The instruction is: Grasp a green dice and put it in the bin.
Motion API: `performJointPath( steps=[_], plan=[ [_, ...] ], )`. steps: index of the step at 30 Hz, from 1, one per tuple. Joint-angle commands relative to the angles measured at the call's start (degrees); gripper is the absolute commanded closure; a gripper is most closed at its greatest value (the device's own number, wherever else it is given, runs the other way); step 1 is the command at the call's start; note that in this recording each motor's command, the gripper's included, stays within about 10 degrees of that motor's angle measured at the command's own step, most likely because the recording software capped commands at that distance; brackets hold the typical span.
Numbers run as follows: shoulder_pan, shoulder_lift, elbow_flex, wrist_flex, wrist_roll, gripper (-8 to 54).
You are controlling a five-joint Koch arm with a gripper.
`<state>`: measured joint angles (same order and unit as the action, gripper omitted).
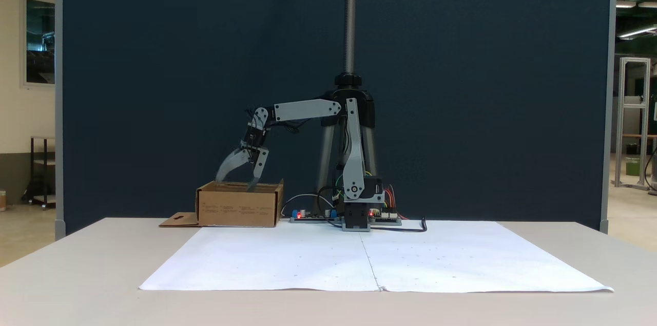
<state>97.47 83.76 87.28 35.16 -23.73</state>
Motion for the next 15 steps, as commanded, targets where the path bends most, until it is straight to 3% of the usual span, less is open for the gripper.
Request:
performJointPath(
  steps=[1,7,15],
  plan=[
    [-2.37,3.69,-5.98,-4.04,7.21,6.9],
    [-13.01,5.36,-20.04,-4.13,20.11,6.8],
    [-36.91,10.37,-21.62,-3.52,34.10,6.8]
  ],
)
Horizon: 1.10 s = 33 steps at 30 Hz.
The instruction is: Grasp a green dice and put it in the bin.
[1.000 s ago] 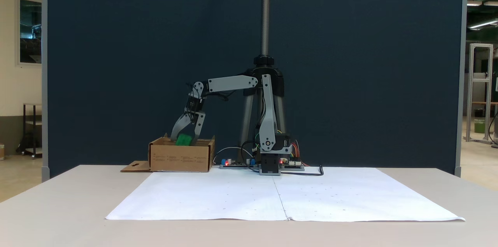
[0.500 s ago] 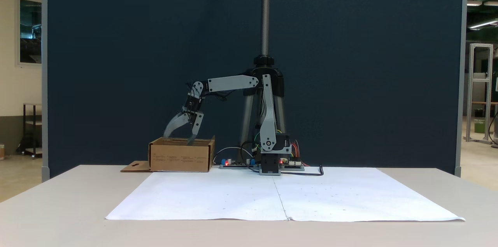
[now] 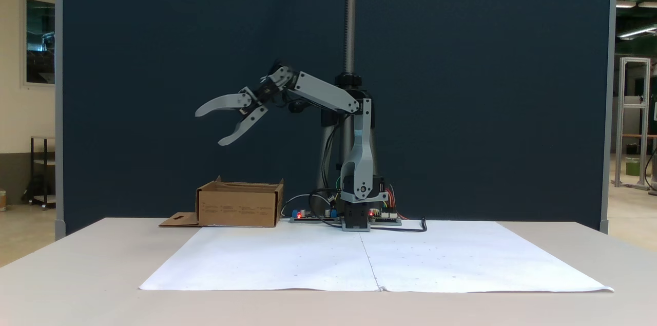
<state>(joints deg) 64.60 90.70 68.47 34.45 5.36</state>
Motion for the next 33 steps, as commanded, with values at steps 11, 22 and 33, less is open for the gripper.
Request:
performJointPath(
  steps=[11,22,33],
  plan=[
    [-32.52,5.36,-0.53,-3.16,4.75,1.5],
    [-55.99,22.59,34.01,-18.44,2.55,1.5],
    [-63.37,39.90,55.99,-39.97,-0.97,1.6]
  ],
)
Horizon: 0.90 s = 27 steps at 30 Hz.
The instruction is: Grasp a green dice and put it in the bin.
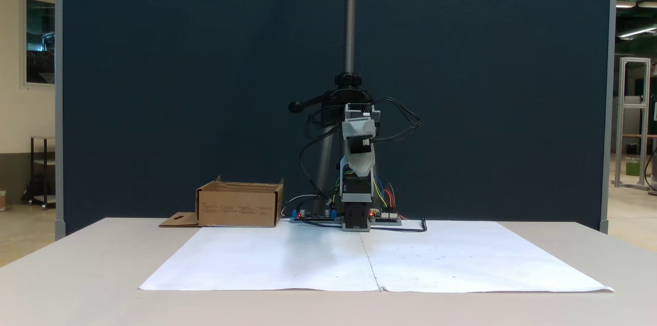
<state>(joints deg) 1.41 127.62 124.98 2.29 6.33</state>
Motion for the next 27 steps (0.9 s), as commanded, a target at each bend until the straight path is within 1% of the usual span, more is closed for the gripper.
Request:
performJointPath(
  steps=[1,3,9,16,27],
  plan=[
    [-0.18,4.39,0.44,-9.65,-1.93,1.6],
    [-0.18,6.86,2.37,-13.08,-3.25,1.6],
    [-0.18,7.65,13.27,-23.10,-8.17,1.8],
    [-0.26,8.26,26.81,-34.26,-8.00,2.5],
    [-0.62,8.44,43.33,-53.59,-8.09,2.3]
  ],
)
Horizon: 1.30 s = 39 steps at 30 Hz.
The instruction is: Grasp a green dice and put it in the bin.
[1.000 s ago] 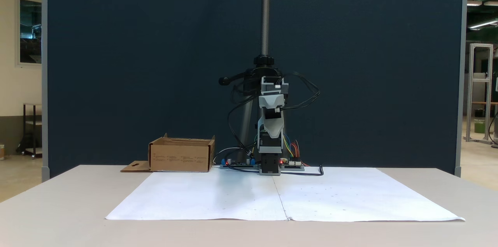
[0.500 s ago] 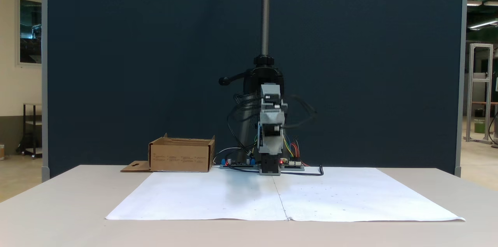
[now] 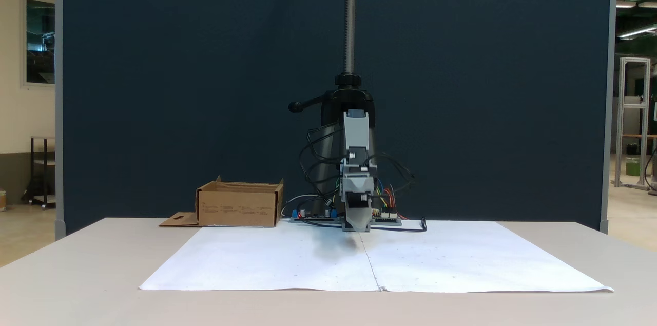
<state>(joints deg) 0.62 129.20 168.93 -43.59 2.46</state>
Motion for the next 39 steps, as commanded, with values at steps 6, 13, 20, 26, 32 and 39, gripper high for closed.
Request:
performJointPath(
  steps=[6,13,20,26,32,39],
  plan=[
    [0.09,6.77,6.50,-18.09,-4.22,2.3],
    [0.00,6.77,10.37,-28.11,-4.22,2.0],
    [0.35,6.68,10.37,-40.67,-4.57,1.8],
    [0.62,6.68,10.37,-49.20,-4.66,1.4],
    [0.53,6.59,10.37,-50.54,-4.66,1.1],
    [0.53,6.50,10.37,-50.27,-4.66,1.1]
  ],
)
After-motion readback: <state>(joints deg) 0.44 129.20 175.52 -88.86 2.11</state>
